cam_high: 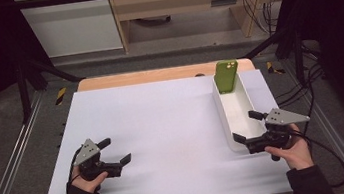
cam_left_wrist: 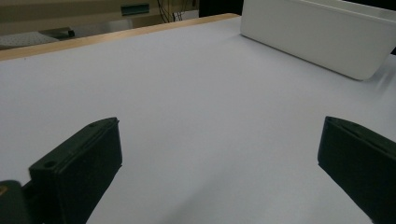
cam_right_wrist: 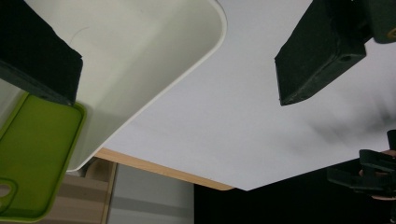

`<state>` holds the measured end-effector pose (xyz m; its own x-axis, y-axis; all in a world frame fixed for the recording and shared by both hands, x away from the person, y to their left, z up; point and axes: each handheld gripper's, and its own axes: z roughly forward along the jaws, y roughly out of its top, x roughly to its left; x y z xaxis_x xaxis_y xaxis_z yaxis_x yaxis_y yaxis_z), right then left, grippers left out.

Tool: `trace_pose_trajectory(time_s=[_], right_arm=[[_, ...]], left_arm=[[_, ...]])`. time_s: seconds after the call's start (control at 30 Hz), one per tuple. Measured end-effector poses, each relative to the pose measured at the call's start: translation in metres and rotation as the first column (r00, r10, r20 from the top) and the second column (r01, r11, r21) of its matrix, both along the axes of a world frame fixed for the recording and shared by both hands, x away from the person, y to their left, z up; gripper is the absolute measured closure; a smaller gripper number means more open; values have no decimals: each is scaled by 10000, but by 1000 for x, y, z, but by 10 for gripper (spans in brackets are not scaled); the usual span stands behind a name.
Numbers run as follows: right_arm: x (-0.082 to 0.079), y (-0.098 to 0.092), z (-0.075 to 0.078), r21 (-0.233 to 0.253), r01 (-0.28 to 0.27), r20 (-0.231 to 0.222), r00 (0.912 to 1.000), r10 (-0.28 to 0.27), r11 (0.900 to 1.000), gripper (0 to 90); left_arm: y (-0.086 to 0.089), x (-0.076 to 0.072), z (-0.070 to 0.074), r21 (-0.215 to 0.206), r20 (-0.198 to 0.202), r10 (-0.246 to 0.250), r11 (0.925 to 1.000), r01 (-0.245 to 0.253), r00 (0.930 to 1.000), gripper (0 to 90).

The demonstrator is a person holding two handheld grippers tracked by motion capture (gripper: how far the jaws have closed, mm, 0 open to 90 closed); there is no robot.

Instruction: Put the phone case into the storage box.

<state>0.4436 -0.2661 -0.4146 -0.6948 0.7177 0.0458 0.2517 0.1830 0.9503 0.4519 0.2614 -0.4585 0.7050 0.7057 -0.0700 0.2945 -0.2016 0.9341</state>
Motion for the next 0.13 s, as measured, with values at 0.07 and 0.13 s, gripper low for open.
trace_pose_trajectory(time_s=[0.07,0.13], right_arm=[[-1,-2,0,59,18,11,10000,-18,10000,15],[-2,-3,0,31,1,51,10000,-1,10000,15]], left_arm=[[0,-1,1,32,52,-12,10000,12,10000,0],[0,-1,2,-9,82,-18,10000,18,10000,0]])
